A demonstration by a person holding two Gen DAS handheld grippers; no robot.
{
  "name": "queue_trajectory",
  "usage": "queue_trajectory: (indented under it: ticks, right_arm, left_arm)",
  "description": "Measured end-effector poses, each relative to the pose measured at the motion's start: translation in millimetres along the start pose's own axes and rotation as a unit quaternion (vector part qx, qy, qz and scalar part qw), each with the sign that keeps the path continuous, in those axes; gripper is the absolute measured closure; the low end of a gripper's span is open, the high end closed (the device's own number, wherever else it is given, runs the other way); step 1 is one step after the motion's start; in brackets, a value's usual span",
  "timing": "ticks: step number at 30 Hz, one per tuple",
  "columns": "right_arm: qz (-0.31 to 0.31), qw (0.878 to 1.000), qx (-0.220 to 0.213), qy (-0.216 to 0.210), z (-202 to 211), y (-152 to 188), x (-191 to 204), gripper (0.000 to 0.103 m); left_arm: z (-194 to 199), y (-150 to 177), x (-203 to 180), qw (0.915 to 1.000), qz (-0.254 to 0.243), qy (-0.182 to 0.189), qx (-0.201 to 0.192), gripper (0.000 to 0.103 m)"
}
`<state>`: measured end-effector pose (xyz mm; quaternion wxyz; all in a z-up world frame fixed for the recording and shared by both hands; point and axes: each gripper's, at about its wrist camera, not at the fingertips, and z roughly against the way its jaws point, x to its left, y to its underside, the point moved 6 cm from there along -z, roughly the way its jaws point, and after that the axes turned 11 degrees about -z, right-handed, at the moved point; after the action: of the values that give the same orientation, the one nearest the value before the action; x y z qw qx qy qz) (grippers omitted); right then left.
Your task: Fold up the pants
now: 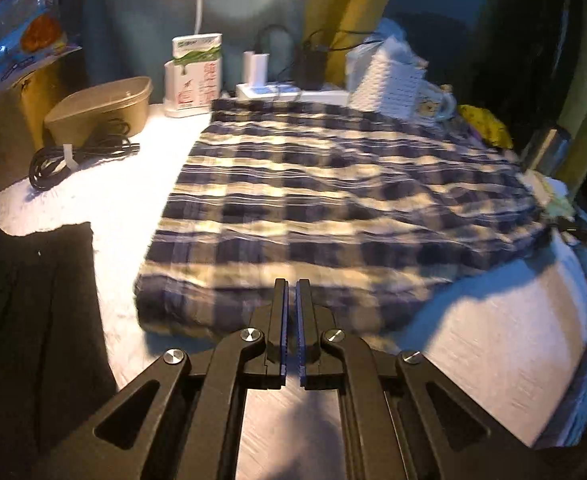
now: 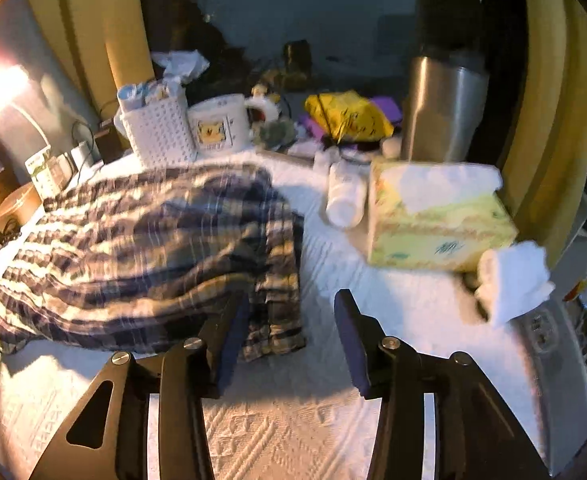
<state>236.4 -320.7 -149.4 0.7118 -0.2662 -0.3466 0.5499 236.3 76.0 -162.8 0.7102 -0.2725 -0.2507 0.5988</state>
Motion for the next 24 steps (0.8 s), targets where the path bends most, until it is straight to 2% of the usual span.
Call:
queue_trajectory:
  ticks: [3,4,5,9,13,14,15,16,17,18,21,24]
  right_arm:
    - [0.002,1.000,-0.012,-0.003,11,-5,1,0.055]
    - [0.003,1.000,-0.013,-0.010,13,-6,3,0.055]
    - [0.005,1.000,-0.013,-0.016,13,-6,7,0.054]
    - [0.023,0.999,-0.008,-0.042,7,-3,28,0.054]
    - [0.040,0.997,0.007,-0.061,-11,1,53,0.054]
    - [0.042,0.997,0.014,-0.060,-17,3,56,0.054]
    - [0.043,0.997,0.022,-0.056,-25,5,58,0.051]
    - [0.043,0.997,0.030,-0.049,-33,7,59,0.044]
    - [0.044,0.997,0.040,-0.046,-42,10,60,0.040]
    - [0.049,0.996,0.055,-0.047,-52,16,62,0.033]
    - [0.089,0.993,0.069,-0.041,-60,23,74,0.022]
    - [0.084,0.993,0.068,-0.047,-59,22,73,0.022]
  left_arm:
    - [-18,5,21,0.9992,-0.001,-0.029,0.027,0.100]
    - [-23,8,30,0.9979,-0.005,-0.051,0.039,0.100]
    - [-23,9,39,0.9977,-0.011,-0.060,0.029,0.100]
    - [-19,12,62,0.9957,-0.007,-0.084,0.038,0.100]
    - [-12,12,74,0.9980,0.021,-0.049,0.036,0.099]
    - [-10,12,75,0.9983,0.021,-0.044,0.034,0.094]
    - [-8,12,74,0.9985,0.019,-0.041,0.031,0.070]
    - [-7,11,73,0.9987,0.019,-0.038,0.028,0.052]
    - [-7,11,71,0.9989,0.022,-0.035,0.025,0.023]
    - [-8,10,69,0.9989,0.023,-0.035,0.023,0.017]
    - [-15,6,71,0.9980,0.022,-0.050,0.032,0.017]
    - [-14,-11,73,0.9988,0.012,-0.042,0.022,0.017]
